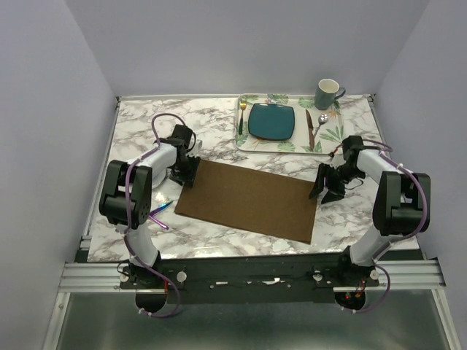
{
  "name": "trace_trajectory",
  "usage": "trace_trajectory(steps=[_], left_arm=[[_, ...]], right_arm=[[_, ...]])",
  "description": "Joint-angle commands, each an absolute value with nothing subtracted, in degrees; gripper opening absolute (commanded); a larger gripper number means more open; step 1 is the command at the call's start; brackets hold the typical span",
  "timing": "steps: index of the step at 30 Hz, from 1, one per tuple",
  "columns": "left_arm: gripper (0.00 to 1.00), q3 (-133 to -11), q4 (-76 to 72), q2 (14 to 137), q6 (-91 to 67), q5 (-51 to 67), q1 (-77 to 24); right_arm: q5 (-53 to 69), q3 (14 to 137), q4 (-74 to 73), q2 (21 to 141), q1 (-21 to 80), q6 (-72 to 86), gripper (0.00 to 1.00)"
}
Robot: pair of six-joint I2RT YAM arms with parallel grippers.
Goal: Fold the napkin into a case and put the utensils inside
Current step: Pick up the rectangle-folded napkin at the center of the board.
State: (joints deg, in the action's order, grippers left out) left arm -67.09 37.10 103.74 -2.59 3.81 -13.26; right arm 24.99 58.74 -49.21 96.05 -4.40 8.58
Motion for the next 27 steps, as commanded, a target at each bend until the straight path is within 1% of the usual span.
trace_trajectory(steps=[1,4,5,6,8,9,11,16,21,24,26,27], left_arm=[[0.47,-67.1,35.9,107.0,-2.8,0.9,-13.8],[0.42,-68.2,36.8,109.4,-3.2,-1.0,-13.3],[0.38,-68.6,36.8,109.8,-3.3,-1.4,-13.0],[0.29,-68.7,36.6,110.2,-3.2,-1.3,-12.1],[0.21,-69.8,36.6,110.6,-2.1,-0.9,-11.3],[0.11,-70.3,37.0,110.5,-1.7,-0.6,-11.1],[0.0,-72.2,37.8,110.1,-1.0,-0.1,-10.4],[0.0,-75.2,39.9,104.2,0.3,5.4,-10.6],[0.0,-77.2,44.1,97.8,0.7,10.8,-14.1],[0.0,-77.6,45.3,95.5,-0.8,16.0,-17.5],[0.0,-77.9,45.5,95.0,-3.2,18.0,-19.7],[0.0,-78.0,45.4,95.0,-3.9,21.0,-21.9]], right_arm=[[23.5,60.5,-50.4,98.1,-4.3,9.1,0.62],[23.6,61.1,-50.4,98.4,-4.3,9.1,0.62],[23.7,61.2,-50.5,98.7,-4.3,9.1,0.62],[23.7,61.3,-50.5,98.7,-4.3,9.1,0.61],[23.8,61.3,-50.5,98.7,-4.3,9.1,0.61],[24.3,61.3,-50.5,98.6,-4.3,8.9,0.61],[24.6,60.9,-50.5,98.4,-4.3,8.8,0.6],[27.4,59.7,-50.2,97.9,-4.3,8.6,0.56],[28.7,58.4,-49.1,99.0,-4.3,9.1,0.55],[29.0,58.4,-48.9,100.2,-4.3,9.5,0.51],[29.3,58.4,-48.8,101.2,-4.3,9.5,0.45],[29.7,58.4,-48.7,101.8,-4.3,9.5,0.43]])
